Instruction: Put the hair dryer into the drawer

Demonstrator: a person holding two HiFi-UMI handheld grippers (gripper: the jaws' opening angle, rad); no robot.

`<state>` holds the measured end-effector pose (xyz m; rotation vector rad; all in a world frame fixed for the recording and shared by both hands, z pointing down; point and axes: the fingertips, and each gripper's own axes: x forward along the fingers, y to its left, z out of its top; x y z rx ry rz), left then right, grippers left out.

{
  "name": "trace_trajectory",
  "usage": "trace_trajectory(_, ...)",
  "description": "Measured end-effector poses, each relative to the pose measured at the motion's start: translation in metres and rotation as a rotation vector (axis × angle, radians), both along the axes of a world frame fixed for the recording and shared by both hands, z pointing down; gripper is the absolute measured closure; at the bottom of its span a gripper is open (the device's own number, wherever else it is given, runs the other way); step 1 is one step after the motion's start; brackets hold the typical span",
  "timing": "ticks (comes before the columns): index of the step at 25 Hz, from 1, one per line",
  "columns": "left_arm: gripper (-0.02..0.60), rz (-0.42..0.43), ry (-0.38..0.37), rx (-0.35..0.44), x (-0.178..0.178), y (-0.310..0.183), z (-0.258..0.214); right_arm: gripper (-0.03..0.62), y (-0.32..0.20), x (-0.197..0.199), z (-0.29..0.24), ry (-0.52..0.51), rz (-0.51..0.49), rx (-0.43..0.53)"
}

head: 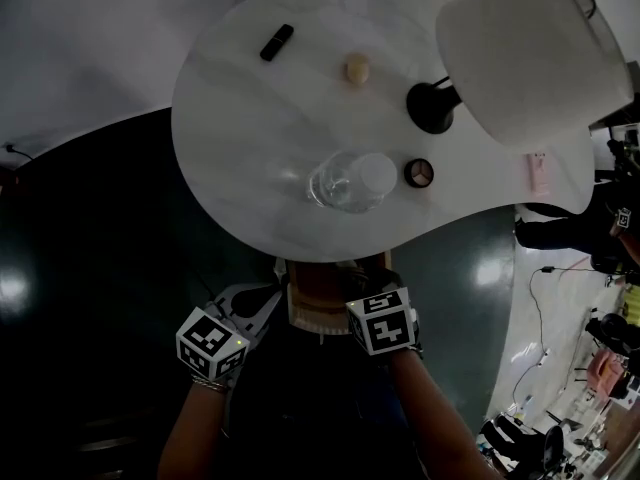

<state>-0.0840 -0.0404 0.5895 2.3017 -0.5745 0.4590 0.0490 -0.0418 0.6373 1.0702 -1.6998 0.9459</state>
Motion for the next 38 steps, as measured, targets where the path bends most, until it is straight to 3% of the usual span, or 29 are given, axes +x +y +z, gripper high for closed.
trace_trajectory(12, 0.574, -0.01, -0.005, -0.016, -0.001, -0.002, 0.01, 0.388, -0.017, -0.008, 0.006, -0.009, 0.023, 0.036)
trace_trajectory(38, 0.574, -0.013, -0.016, -0.023, 0.006, -0.003, 0.027, 0.387, -0.021, -0.018, 0.026, 0.102, -0.05, -0.033)
